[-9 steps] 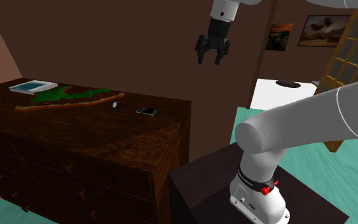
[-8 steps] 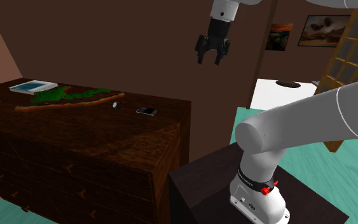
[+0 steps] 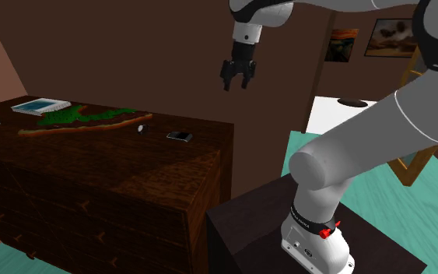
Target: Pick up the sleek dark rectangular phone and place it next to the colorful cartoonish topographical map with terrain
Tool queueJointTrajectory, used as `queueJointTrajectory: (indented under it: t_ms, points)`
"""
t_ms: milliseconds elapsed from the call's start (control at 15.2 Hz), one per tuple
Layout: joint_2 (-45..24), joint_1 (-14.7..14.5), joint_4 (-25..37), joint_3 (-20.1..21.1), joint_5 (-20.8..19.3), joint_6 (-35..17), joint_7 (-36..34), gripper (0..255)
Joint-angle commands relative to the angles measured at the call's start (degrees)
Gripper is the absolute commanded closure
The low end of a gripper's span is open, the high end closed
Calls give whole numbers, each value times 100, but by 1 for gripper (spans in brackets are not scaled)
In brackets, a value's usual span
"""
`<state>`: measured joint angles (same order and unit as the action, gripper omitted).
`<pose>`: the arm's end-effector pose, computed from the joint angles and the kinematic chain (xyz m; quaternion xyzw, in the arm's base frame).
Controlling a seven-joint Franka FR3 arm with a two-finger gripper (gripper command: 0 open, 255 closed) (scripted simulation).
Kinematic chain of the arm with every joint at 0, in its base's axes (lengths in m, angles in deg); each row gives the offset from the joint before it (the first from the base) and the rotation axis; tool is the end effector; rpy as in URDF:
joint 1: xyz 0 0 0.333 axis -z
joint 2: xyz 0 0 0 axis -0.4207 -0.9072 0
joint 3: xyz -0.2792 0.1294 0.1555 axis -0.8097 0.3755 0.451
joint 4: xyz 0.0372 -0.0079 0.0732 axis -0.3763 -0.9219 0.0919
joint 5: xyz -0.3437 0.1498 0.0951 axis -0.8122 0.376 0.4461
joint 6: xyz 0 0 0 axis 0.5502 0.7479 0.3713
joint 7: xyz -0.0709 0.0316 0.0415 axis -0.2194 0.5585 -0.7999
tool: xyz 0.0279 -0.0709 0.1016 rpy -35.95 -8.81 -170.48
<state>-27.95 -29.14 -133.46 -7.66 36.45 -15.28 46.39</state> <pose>0.3534 0.0241 0.5748 -0.9923 -0.0961 -0.0518 0.0578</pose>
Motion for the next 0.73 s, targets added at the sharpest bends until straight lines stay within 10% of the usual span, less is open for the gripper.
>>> queueJointTrajectory:
  t_ms: [0, 660]
  points:
    - [-356, -118, 29, 58, -25, -310, 214, 0]
    - [-2227, -604, 569, 438, -256, -1536, 1071, 0]
